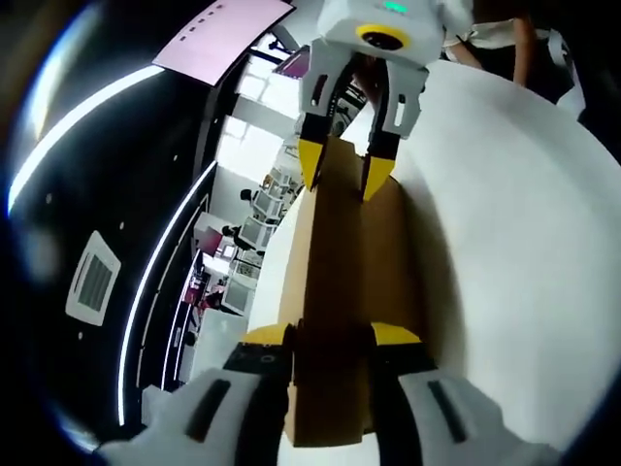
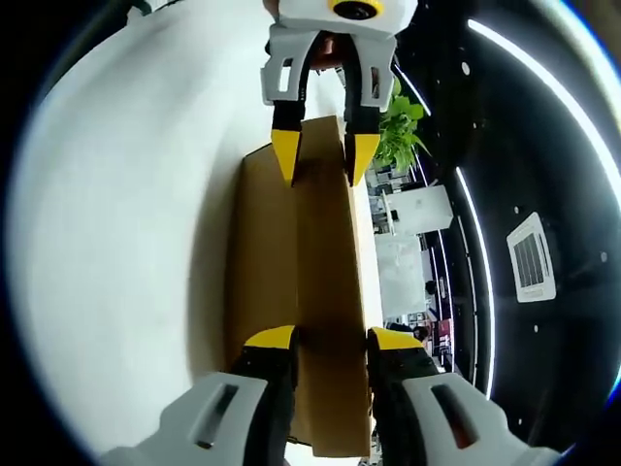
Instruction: Operate the shoe box by opening the lid, removing the specified soft item, and placing it in the target area until the item is outside and the box remains undamaged.
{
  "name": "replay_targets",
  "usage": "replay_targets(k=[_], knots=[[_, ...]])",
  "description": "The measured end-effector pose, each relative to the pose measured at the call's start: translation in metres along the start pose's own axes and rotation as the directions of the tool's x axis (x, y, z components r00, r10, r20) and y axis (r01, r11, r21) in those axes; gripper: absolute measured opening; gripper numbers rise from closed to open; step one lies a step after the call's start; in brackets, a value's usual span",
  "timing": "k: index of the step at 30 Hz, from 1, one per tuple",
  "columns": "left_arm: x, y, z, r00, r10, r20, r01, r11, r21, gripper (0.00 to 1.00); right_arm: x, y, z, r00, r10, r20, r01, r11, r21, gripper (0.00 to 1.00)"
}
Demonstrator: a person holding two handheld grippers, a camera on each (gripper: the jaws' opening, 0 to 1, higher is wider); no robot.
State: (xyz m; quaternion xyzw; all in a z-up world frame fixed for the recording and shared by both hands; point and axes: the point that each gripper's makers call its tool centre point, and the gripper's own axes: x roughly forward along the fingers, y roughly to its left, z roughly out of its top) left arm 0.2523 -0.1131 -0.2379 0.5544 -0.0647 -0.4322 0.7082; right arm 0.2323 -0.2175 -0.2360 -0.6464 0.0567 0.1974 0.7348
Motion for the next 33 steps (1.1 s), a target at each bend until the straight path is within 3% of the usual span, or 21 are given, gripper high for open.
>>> replay_targets(k=[8,15,26,33], knots=[[-0.002,0.006,0.003,1.0,-0.023,0.018,0.024,0.999,-0.031,0.3,-0.002,-0.005,0.001,1.0,-0.009,0.002,0.009,1.0,-0.008,0.27],[0.0,0.007,0.001,0.999,-0.043,0.012,0.043,0.999,-0.013,0.3,0.002,-0.006,0.002,1.0,-0.005,0.015,0.005,1.0,-0.014,0.28],[0.002,0.008,-0.002,1.0,-0.025,-0.004,0.026,0.999,0.042,0.31,0.005,-0.009,0.005,1.0,-0.002,0.023,0.003,1.0,-0.026,0.27],[0.003,0.014,-0.003,1.0,-0.022,-0.006,0.022,0.999,0.03,0.31,0.005,-0.013,0.006,1.0,0.005,0.024,-0.005,1.0,-0.004,0.28]])
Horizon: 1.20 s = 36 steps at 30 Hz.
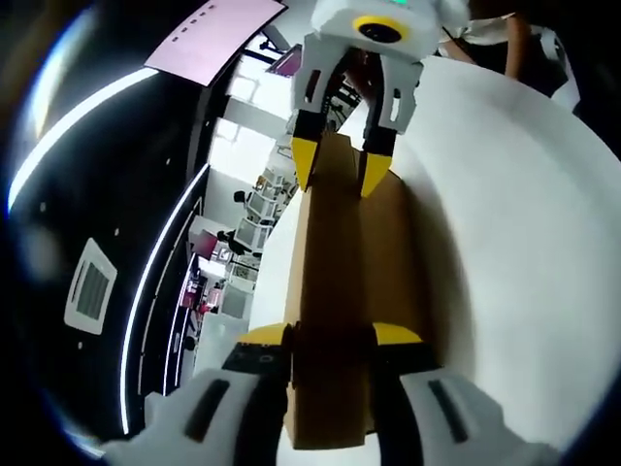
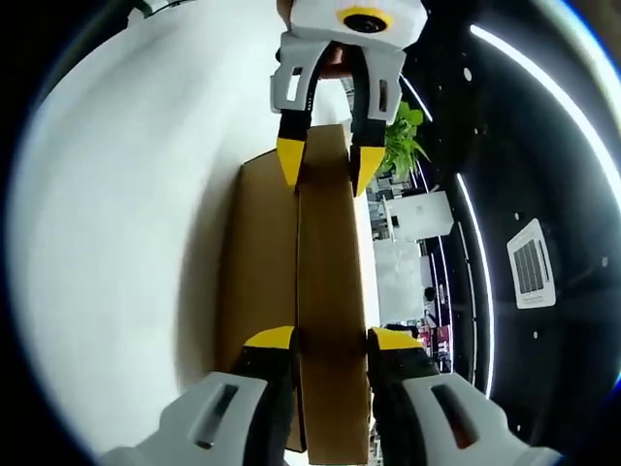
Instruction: Operate the shoe box by opening the lid, removing the specified soft item, and placing it in the target area until the item is outside and the box remains undamaged.
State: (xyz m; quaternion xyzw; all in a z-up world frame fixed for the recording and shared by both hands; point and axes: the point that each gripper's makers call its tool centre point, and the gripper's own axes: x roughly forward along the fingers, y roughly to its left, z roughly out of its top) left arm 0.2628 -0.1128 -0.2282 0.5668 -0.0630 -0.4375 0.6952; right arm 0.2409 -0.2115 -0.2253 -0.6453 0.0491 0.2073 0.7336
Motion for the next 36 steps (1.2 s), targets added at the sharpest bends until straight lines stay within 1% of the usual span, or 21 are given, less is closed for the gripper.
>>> replay_targets(k=[3,6,21,24,28,32,36], knots=[[0.0004,0.0,-0.0004,1.0,-0.003,-0.004,0.003,1.0,-0.003,0.31,0.0024,0.0016,-0.0005,1.0,0.013,0.008,-0.013,1.0,0.016,0.28],[0.0005,-0.0004,0.0,1.0,-0.005,-0.005,0.005,1.0,-0.003,0.31,0.0055,0.0027,-0.0005,1.0,0.017,0.008,-0.017,1.0,0.014,0.29],[0.0017,0.0015,-0.0004,1.0,-0.005,-0.005,0.005,1.0,0.009,0.32,0.0029,-0.0012,0.0013,1.0,0.026,0.017,-0.026,1.0,-0.001,0.28],[0.0024,0.0024,-0.0003,1.0,-0.005,-0.011,0.005,1.0,-0.008,0.31,0.0034,-0.0012,0.0011,0.999,0.029,0.015,-0.029,1.0,0.002,0.28],[0.0024,0.0017,0.0006,1.0,-0.005,-0.024,0.005,1.0,-0.011,0.31,0.0034,-0.001,0.0001,1.0,0.028,0.014,-0.028,0.999,0.017,0.28],[0.0016,0.0022,0.001,1.0,-0.008,-0.015,0.008,1.0,-0.024,0.31,0.0028,-0.0014,0.0,0.999,0.032,0.011,-0.032,0.999,0.02,0.28],[0.001,0.0046,0.0025,1.0,0.0,-0.016,0.0,1.0,-0.024,0.31,0.002,-0.0045,-0.0001,0.999,0.04,0.003,-0.04,0.999,0.005,0.28]])
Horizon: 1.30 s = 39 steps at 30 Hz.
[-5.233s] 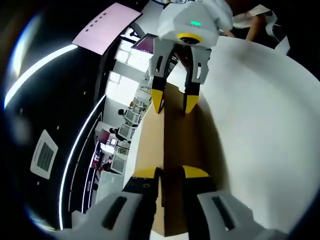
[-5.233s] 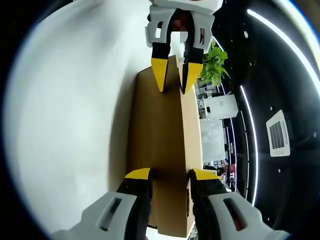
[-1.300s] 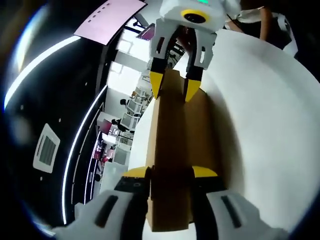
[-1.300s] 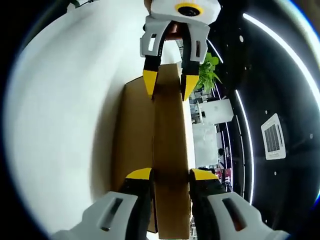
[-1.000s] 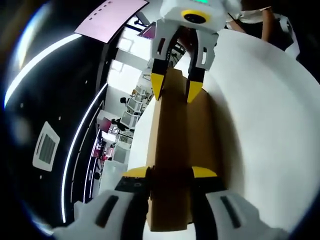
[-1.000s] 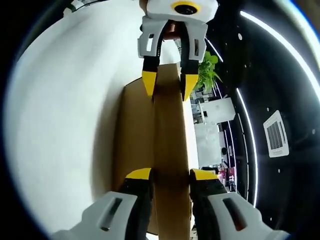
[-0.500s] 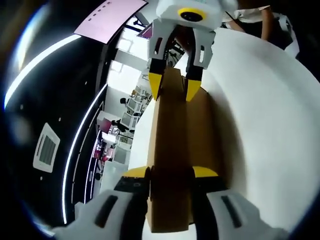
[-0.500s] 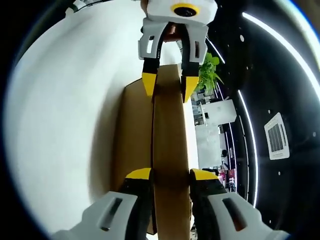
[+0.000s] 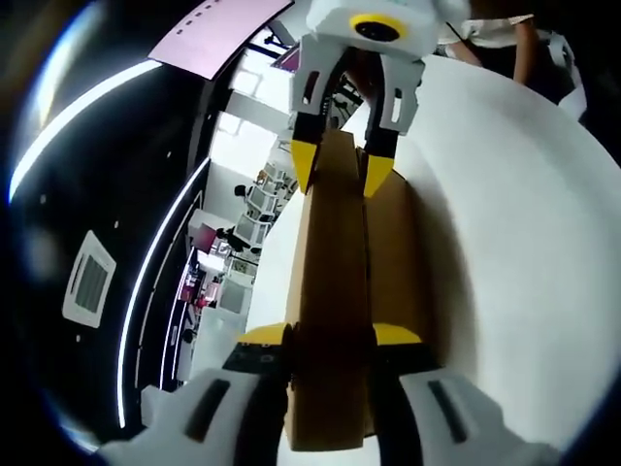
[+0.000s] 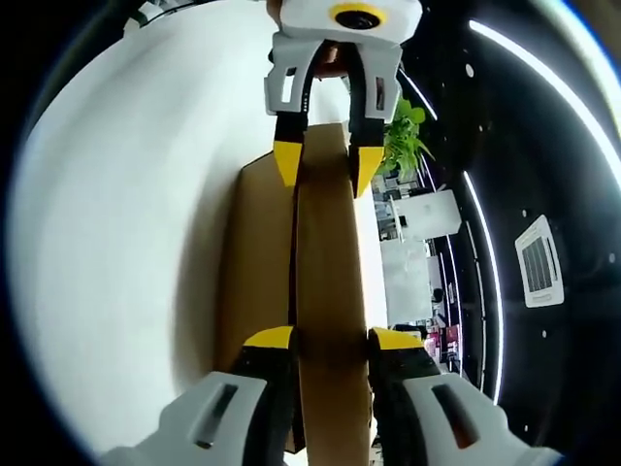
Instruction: Operate the shoe box by opening the lid, removing the specified soft item, and placing it in the target area until the item is outside and the box remains undamaged.
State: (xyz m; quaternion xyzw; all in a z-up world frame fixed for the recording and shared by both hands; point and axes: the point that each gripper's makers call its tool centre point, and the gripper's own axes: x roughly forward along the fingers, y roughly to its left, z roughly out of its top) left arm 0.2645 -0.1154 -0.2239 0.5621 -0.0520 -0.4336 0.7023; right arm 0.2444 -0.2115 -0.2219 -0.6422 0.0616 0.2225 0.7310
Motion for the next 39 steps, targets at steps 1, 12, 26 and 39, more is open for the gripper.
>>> replay_targets(k=[1,12,26,39], knots=[[0.0,0.001,0.001,1.0,-0.002,0.001,0.002,1.0,-0.003,0.31,-0.001,-0.001,0.0,1.0,0.002,-0.001,-0.002,1.0,-0.001,0.28],[-0.002,0.001,0.003,1.0,-0.007,-0.008,0.007,1.0,-0.011,0.31,-0.001,-0.003,-0.003,1.0,0.021,0.006,-0.021,1.0,-0.013,0.28],[-0.003,0.004,0.006,0.999,-0.012,-0.032,0.011,0.999,-0.033,0.31,-0.004,-0.011,-0.004,0.999,0.022,0.023,-0.022,0.999,-0.032,0.28],[-0.003,0.008,0.009,0.999,-0.021,-0.039,0.019,0.998,-0.053,0.31,-0.007,-0.014,-0.004,0.999,0.021,0.035,-0.019,0.999,-0.037,0.27]])
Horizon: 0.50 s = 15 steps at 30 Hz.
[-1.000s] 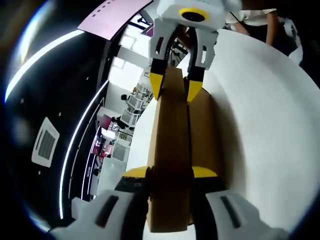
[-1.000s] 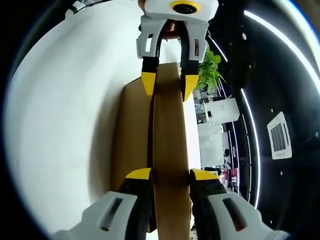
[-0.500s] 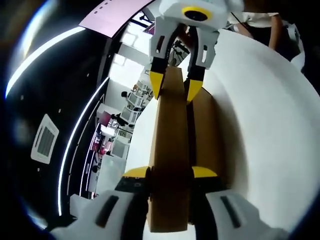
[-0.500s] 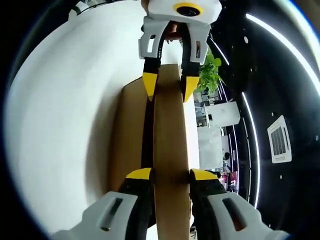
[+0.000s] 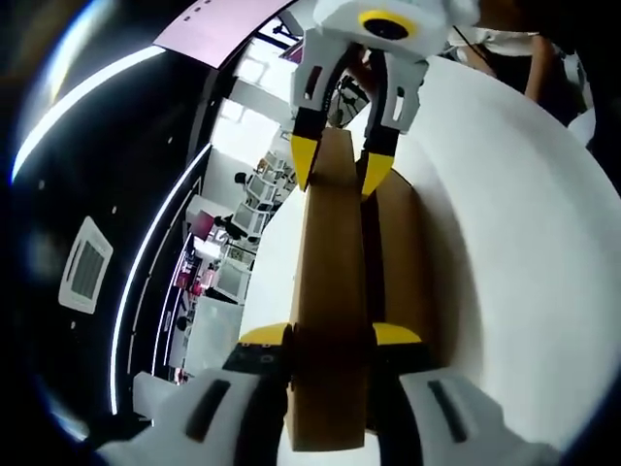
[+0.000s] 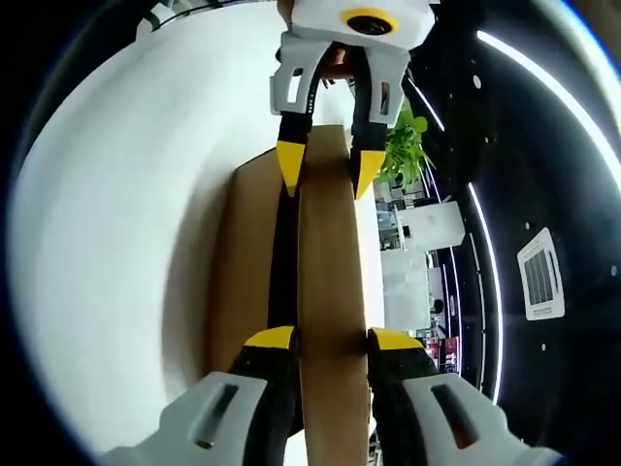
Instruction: Operate the shoe box by opening the lid, removing the specified soft item, and placing it in the target area until the item is outside and the box remains undamaged.
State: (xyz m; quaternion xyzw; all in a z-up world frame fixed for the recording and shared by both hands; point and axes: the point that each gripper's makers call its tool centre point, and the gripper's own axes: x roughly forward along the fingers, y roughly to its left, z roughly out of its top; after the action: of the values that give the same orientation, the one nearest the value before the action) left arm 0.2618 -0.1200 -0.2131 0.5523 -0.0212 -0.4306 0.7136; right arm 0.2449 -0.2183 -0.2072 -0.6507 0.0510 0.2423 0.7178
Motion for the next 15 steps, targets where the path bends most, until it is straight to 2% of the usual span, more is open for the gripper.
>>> replay_targets(k=[7,9,10,13,15], knots=[[-0.0001,0.001,-0.0015,1.0,-0.008,0.013,0.008,1.0,0.016,0.31,0.0009,0.0014,0.0009,1.0,0.001,0.006,-0.001,1.0,0.018,0.27],[0.0005,0.0025,-0.0029,1.0,-0.003,0.011,0.003,1.0,0.022,0.32,0.0012,0.0008,0.0007,1.0,0.0,0.004,0.0,1.0,0.021,0.27],[0.0013,0.0054,-0.0051,1.0,0.018,-0.009,-0.018,0.997,0.073,0.32,0.0009,-0.0003,0.0002,1.0,-0.001,0.002,0.001,1.0,0.021,0.27],[0.0025,0.0048,-0.0029,1.0,0.02,-0.005,-0.02,0.998,0.056,0.32,-0.0003,-0.0014,-0.0008,1.0,-0.002,-0.003,0.002,1.0,0.018,0.27],[0.0041,0.0048,-0.0047,1.0,0.018,-0.012,-0.017,0.997,0.072,0.32,0.0001,-0.0008,-0.0004,1.0,-0.002,-0.002,0.002,1.0,0.02,0.27]])
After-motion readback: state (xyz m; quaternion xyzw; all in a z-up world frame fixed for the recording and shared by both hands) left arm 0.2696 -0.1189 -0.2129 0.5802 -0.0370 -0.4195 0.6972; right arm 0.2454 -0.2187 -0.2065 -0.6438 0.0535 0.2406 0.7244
